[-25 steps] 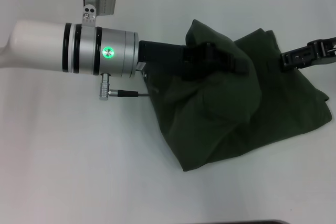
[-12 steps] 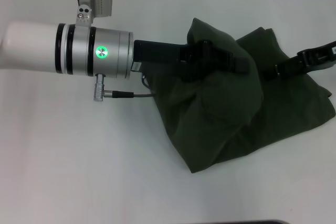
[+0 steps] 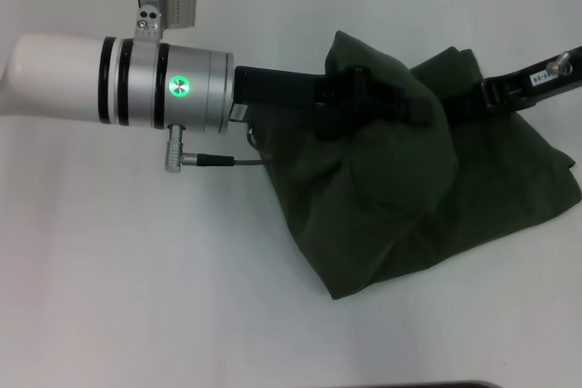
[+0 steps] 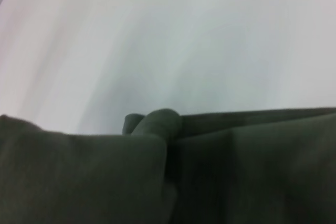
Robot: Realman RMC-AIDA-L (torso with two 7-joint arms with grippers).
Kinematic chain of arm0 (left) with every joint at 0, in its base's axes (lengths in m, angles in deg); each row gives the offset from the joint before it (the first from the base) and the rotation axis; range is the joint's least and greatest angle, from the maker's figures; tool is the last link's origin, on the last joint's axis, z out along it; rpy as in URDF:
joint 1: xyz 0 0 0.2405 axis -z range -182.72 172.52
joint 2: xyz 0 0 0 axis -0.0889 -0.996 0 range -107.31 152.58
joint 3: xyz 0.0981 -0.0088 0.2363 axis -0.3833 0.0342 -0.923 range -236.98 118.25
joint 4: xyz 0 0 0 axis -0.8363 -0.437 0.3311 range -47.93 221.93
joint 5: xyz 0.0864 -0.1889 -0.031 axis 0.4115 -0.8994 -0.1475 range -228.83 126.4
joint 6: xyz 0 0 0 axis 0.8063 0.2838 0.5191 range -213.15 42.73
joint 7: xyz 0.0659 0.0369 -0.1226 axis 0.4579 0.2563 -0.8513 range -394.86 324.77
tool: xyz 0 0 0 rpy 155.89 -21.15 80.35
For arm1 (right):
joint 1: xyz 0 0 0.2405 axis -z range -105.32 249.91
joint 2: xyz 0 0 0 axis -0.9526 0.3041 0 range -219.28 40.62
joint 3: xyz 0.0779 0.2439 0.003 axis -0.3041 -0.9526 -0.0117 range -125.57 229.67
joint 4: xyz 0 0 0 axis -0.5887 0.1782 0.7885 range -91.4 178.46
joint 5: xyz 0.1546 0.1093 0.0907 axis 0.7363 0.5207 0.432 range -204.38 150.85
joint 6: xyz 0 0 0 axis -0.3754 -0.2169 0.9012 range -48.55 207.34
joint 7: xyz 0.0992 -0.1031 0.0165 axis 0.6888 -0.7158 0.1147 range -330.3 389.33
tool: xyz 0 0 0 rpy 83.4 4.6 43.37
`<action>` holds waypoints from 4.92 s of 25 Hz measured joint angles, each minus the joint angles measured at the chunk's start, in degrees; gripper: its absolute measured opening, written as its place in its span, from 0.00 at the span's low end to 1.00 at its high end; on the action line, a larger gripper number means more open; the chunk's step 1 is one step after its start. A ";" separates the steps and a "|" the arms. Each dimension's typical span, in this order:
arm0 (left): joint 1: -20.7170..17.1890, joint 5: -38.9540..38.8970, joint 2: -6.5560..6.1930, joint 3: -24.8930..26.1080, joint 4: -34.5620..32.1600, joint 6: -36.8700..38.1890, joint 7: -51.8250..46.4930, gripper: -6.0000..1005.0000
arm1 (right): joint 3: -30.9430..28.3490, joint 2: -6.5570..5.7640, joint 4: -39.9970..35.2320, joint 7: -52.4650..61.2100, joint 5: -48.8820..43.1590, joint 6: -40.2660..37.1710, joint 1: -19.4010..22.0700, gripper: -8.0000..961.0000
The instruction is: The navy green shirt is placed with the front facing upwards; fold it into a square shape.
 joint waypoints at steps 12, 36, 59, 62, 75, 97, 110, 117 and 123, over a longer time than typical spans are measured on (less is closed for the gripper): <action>0.30 -2.19 0.43 -2.07 3.42 -8.25 0.04 0.10 | -0.42 -3.66 -1.38 1.67 -0.02 -0.04 1.38 0.75; -6.39 -3.91 -1.49 -9.70 -8.76 5.41 -6.27 0.79 | -1.94 -7.66 -3.55 3.23 4.22 -9.44 0.94 0.75; -18.22 -4.38 -6.31 -5.37 -19.81 15.57 -9.37 0.88 | 4.30 -4.95 -2.12 8.53 2.69 -5.89 -3.14 0.75; -18.27 -4.38 -6.24 -5.12 -19.89 15.57 -9.19 0.88 | 4.31 -4.85 -2.04 9.48 2.62 -4.13 -2.82 0.75; -18.85 -3.86 -7.30 -5.09 -19.99 16.39 -9.27 0.88 | 5.59 -2.44 2.26 9.85 1.07 2.47 -3.23 0.75; -20.30 1.31 -0.98 -16.99 -16.14 2.01 -12.56 0.88 | 5.94 -2.27 2.28 9.73 1.05 2.99 -3.68 0.75; -16.75 1.52 0.21 -20.32 -11.46 -2.15 -12.37 0.88 | 5.77 -2.53 2.06 9.64 1.07 3.01 -3.44 0.75; -14.58 0.91 0.40 -20.37 -8.90 -3.39 -11.60 0.88 | 5.81 -2.53 2.00 9.72 1.06 3.00 -3.50 0.75; -13.42 0.90 0.48 -20.45 -7.47 -5.26 -11.79 0.88 | 5.79 -2.53 1.95 9.71 1.16 2.93 -3.53 0.75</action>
